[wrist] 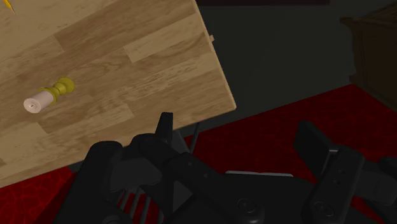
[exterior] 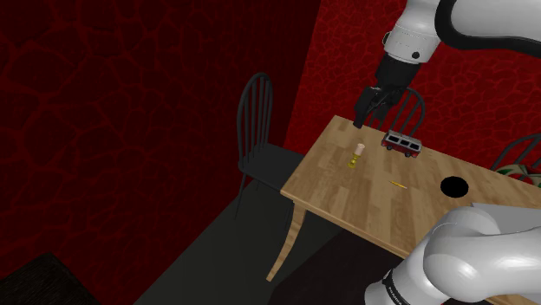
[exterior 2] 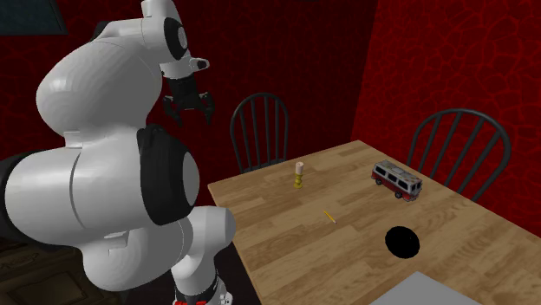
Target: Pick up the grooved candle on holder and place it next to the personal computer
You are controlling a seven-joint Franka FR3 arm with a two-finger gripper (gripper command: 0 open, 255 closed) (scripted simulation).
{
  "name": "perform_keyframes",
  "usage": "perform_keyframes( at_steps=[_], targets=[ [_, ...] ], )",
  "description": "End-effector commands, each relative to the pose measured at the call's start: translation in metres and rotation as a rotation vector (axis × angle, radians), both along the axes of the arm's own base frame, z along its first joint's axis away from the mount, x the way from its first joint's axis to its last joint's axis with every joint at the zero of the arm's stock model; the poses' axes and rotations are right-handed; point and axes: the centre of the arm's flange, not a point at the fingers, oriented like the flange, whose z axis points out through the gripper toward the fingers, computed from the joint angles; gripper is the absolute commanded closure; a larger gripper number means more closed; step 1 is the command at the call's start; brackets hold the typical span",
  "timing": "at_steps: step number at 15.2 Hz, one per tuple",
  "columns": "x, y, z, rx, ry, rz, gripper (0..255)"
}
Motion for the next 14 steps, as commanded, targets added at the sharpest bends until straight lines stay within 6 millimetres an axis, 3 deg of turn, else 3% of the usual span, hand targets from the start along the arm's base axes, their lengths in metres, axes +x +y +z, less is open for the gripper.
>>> perform_keyframes(
  at_steps=[1,14],
  targets=[
    [0.000,0.000,0.000,0.000,0.000,0.000,0],
    [0.046,-0.150,-0.082,0.038,0.020,-0.015,0]
  ],
)
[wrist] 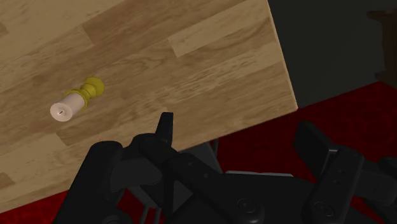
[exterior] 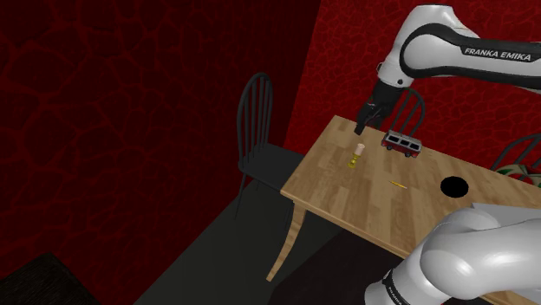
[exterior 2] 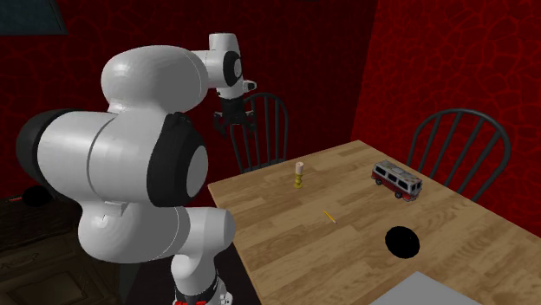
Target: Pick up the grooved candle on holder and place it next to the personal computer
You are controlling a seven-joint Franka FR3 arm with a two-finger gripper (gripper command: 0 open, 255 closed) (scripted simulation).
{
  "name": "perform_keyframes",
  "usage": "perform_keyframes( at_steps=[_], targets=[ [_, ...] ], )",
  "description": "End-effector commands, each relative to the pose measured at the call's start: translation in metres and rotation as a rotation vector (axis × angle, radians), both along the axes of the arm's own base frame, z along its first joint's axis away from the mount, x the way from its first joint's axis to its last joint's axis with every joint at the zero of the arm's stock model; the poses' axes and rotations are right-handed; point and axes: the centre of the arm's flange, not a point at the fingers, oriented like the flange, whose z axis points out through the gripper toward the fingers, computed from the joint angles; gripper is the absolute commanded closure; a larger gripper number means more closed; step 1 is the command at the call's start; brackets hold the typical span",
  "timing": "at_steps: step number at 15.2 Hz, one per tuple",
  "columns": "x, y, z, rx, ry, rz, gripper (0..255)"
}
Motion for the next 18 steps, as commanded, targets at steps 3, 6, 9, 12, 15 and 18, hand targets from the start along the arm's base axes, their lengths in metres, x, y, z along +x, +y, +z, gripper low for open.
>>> perform_keyframes(
  at_steps=[3,6,9,12,15,18],
  targets=[
    [0.012,-0.046,-0.026,0.011,0.005,-0.003,0],
    [0.022,-0.080,-0.046,0.020,0.010,-0.007,0],
    [0.032,-0.114,-0.067,0.029,0.014,-0.010,0],
    [0.042,-0.148,-0.088,0.037,0.019,-0.014,0],
    [0.051,-0.182,-0.109,0.046,0.023,-0.017,0],
    [0.060,-0.215,-0.130,0.055,0.028,-0.020,0]
  ],
)
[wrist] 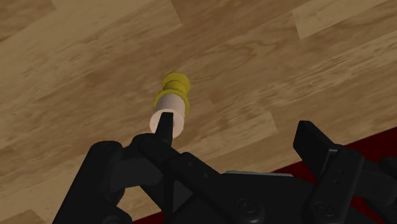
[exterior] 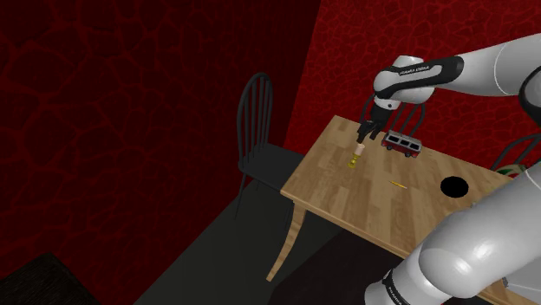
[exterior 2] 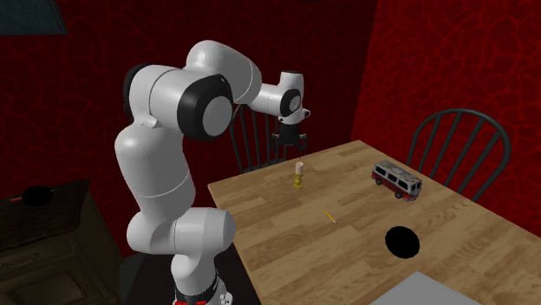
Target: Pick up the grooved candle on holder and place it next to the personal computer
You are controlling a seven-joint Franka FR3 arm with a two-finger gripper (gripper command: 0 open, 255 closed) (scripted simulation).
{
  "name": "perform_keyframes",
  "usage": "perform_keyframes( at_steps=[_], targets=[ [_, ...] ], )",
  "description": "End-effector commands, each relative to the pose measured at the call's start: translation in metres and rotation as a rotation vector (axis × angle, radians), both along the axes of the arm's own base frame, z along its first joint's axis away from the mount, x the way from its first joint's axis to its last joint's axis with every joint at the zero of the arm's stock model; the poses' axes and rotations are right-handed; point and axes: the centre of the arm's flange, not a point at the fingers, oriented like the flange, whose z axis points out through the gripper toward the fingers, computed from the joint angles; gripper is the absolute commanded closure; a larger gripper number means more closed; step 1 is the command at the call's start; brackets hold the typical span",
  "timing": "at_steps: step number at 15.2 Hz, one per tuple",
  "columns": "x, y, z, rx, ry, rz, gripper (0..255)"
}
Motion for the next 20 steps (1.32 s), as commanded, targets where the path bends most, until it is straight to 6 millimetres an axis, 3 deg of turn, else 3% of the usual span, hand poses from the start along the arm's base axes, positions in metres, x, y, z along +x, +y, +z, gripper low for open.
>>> perform_keyframes(
  at_steps=[1,5,12,20],
  targets=[
    [0.007,-0.021,-0.017,0.005,0.003,-0.001,0],
    [0.017,-0.058,-0.041,0.015,0.009,-0.005,0],
    [0.018,-0.058,-0.081,0.015,0.009,-0.005,0],
    [0.018,-0.058,-0.081,0.015,0.009,-0.005,0]
  ],
)
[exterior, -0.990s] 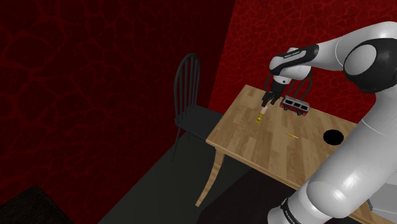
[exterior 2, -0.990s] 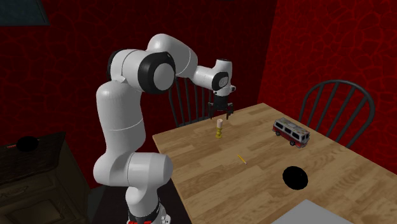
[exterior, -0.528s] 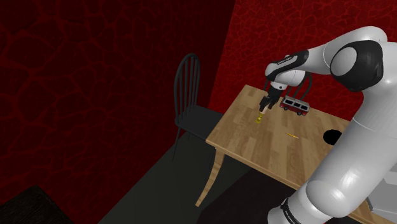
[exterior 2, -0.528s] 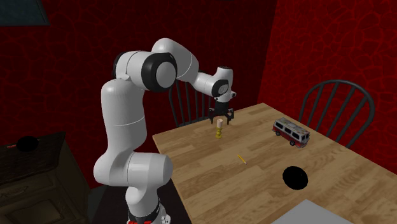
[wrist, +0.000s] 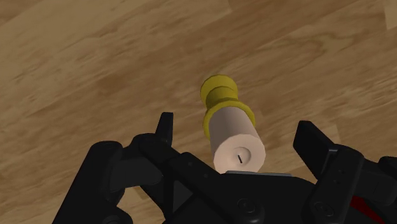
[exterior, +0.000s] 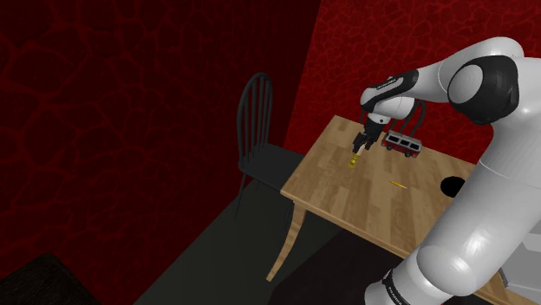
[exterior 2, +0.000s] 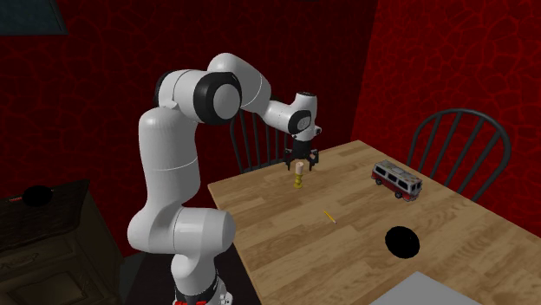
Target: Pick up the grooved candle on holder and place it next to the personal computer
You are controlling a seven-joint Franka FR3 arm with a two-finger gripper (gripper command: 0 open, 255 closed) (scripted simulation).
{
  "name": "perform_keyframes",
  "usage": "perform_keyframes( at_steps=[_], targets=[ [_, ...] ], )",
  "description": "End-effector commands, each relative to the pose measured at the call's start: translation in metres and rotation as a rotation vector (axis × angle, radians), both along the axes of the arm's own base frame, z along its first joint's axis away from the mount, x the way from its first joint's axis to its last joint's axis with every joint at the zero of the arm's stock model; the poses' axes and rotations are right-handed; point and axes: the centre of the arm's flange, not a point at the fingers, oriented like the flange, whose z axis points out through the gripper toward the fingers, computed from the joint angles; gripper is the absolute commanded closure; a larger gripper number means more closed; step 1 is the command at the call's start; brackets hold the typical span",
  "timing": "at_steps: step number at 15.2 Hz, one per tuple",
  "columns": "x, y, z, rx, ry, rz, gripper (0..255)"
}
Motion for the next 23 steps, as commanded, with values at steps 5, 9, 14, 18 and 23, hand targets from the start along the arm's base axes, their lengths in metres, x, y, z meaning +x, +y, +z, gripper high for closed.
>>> perform_keyframes(
  at_steps=[5,9,14,18,23],
  targets=[
    [0.000,0.000,0.000,0.000,0.000,0.000,255],
    [0.000,0.000,0.000,0.000,0.000,0.000,255],
    [0.000,0.000,0.021,0.000,0.000,0.000,255],
    [0.000,0.000,0.042,0.000,0.000,0.000,255],
    [0.000,0.000,0.069,0.000,0.000,0.000,255]
  ],
)
